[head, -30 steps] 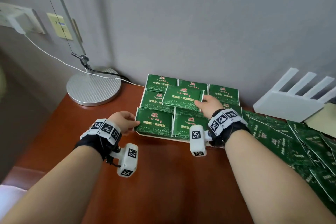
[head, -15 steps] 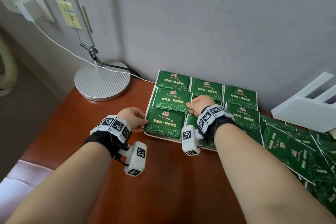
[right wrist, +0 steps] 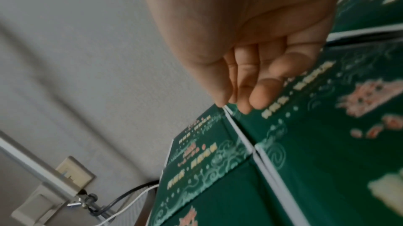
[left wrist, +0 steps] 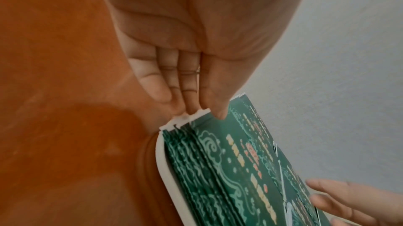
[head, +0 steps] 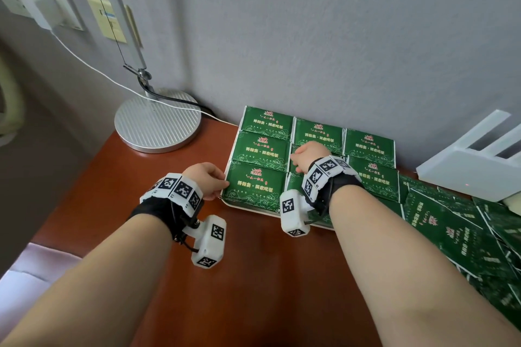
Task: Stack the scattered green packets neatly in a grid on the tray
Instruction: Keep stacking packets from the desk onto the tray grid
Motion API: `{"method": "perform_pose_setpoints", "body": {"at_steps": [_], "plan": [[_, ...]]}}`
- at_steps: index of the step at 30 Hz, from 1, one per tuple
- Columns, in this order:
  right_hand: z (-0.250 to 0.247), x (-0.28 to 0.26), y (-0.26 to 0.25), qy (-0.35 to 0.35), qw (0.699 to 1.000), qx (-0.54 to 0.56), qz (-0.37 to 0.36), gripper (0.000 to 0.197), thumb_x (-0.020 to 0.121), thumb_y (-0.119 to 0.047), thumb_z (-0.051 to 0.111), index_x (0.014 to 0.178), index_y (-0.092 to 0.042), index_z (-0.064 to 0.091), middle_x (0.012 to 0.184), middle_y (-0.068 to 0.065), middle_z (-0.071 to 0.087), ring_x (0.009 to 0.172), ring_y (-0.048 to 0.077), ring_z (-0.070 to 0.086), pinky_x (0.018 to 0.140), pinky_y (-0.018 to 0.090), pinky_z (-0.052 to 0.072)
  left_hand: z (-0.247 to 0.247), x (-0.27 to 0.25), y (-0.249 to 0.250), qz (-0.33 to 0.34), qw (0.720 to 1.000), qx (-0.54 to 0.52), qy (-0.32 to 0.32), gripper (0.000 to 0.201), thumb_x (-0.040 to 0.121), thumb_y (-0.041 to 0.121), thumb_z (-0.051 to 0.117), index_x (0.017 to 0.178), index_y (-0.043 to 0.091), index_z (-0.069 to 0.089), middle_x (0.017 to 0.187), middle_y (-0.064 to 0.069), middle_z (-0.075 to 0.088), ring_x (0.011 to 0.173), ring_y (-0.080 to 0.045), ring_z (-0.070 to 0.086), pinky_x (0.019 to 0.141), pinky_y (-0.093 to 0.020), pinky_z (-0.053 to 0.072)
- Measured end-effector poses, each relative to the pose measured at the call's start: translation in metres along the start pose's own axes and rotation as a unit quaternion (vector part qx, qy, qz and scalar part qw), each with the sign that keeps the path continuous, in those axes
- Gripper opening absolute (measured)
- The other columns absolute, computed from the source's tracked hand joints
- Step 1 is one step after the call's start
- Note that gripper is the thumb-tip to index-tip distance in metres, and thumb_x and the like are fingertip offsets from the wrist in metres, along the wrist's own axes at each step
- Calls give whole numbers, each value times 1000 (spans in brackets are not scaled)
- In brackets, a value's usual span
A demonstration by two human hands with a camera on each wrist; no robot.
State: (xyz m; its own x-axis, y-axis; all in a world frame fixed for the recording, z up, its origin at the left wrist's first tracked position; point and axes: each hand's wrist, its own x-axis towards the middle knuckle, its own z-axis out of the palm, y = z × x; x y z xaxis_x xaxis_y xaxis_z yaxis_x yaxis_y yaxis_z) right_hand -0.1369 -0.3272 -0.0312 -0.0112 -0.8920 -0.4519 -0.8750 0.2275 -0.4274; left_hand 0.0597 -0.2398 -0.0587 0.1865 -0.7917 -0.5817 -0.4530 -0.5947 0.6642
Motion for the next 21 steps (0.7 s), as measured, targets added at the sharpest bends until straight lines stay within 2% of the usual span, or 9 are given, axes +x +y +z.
{"method": "perform_pose_setpoints", "body": {"at_steps": [2,4,6,8,10,12,14,18,21], "plan": [[-12,-11,3,3,1000,-18,-10,32,92,-20,50,110,3,63,105,17,67,91,29,65,77,34,51,-1,-6,1,10,999,37,24,17,85,21,64,99,14,59,91,-4,64,78,-19,62,72,-28,54],[-27,-29,8,8,999,-34,-31,36,93,-23,48,113,4,61,106,20,67,81,26,61,66,28,44,-3,-15,4,27,994,89,57,34,85,28,64,115,14,56,110,-4,62,98,-20,60,79,-27,48],[-45,-52,16,13,998,-40,-48,39,93,-22,47,118,5,57,104,22,66,82,30,61,62,27,40,-2,-28,12,51,987,131,73,48,86,32,62,129,15,48,124,-5,57,110,-21,55,85,-27,44],[-62,-78,29,27,996,-59,-64,39,94,-23,48,119,5,56,110,21,64,98,34,61,76,33,48,3,-42,21,81,980,165,77,59,86,35,61,137,15,40,135,-9,49,119,-23,50,93,-30,42],[-79,-103,50,53,994,-65,-74,36,93,-25,51,119,-3,58,124,13,60,114,28,55,94,31,44,13,-57,31,108,972,194,73,66,85,39,61,141,19,34,142,-12,39,126,-26,44,102,-35,39],[-95,-127,78,75,993,-57,-69,37,92,-29,53,126,-14,54,133,4,53,121,21,50,100,27,38,26,-70,40,132,962,232,55,70,83,44,60,143,24,30,147,-11,31,130,-27,39,106,-42,36],[-108,-149,110,96,992,-54,-55,42,91,-30,54,130,-17,50,138,4,48,124,20,47,102,27,35,44,-85,49,156,947,279,33,72,83,48,58,144,27,26,151,-7,25,133,-27,36,108,-45,35],[-123,-193,183,122,989,-85,3,47,90,-34,55,133,-21,46,141,4,44,116,23,53,97,28,39,95,-113,64,201,909,364,2,71,83,54,55,144,32,25,152,-2,24,133,-26,36,107,-43,36],[-125,-222,245,98,989,-97,62,50,90,-34,54,137,-21,41,140,7,44,92,17,57,80,25,44,144,-135,74,242,881,406,-34,67,86,49,54,144,31,26,152,0,22,135,-24,32,109,-41,34]]}}
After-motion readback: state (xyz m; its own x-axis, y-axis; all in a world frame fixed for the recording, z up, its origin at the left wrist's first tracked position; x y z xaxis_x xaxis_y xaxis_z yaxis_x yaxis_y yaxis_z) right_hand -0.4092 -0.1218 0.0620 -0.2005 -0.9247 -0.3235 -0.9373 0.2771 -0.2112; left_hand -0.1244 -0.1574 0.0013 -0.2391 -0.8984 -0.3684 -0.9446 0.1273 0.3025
